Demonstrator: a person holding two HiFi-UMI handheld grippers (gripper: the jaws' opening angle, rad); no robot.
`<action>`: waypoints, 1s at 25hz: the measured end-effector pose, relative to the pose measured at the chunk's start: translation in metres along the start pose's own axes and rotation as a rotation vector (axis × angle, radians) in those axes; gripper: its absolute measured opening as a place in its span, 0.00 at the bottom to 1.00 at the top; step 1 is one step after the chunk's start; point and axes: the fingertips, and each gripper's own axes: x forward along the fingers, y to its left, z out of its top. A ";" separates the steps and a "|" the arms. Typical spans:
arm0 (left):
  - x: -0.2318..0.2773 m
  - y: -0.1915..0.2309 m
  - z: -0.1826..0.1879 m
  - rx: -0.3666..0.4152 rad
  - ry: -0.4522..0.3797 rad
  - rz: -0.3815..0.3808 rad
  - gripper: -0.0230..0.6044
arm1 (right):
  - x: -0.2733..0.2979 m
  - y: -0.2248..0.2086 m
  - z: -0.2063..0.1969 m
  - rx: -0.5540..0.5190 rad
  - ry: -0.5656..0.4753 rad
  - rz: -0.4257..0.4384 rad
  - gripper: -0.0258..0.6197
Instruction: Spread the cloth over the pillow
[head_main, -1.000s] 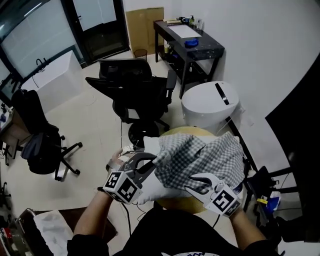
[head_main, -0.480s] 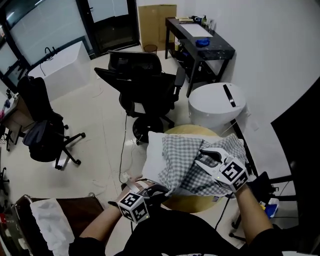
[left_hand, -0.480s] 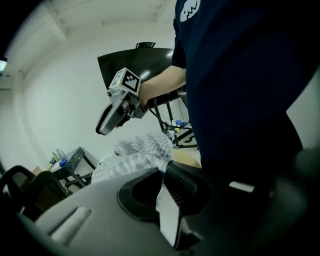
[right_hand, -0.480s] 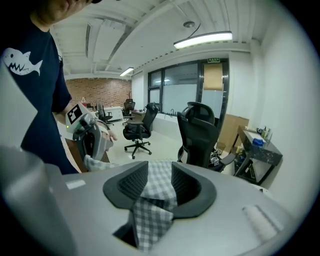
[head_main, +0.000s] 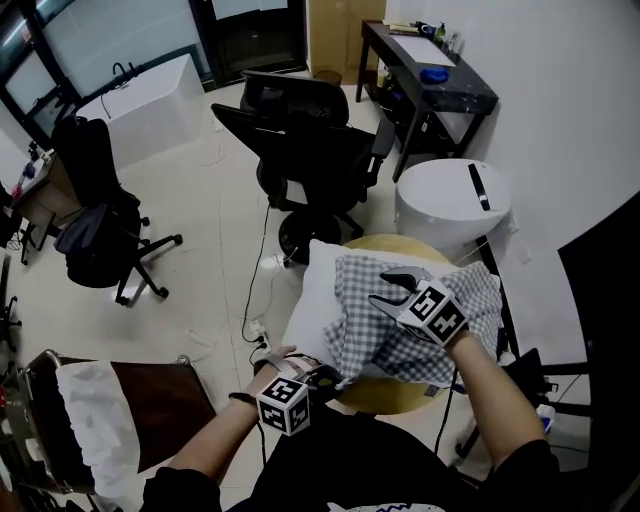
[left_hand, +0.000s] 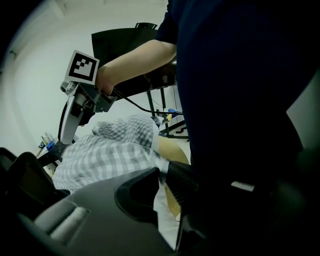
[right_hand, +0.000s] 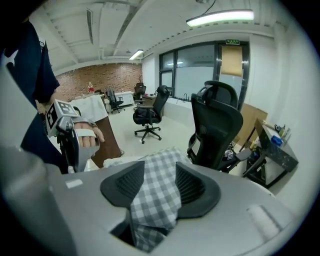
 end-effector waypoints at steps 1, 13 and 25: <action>0.000 -0.002 -0.002 -0.006 0.012 0.009 0.12 | 0.002 0.002 -0.002 -0.004 0.004 0.004 0.36; -0.024 0.049 -0.030 -0.614 -0.055 0.327 0.29 | -0.022 0.015 -0.016 -0.058 -0.058 0.004 0.36; -0.002 0.054 -0.030 -0.992 -0.122 0.310 0.04 | -0.070 0.009 -0.026 -0.142 -0.142 -0.016 0.36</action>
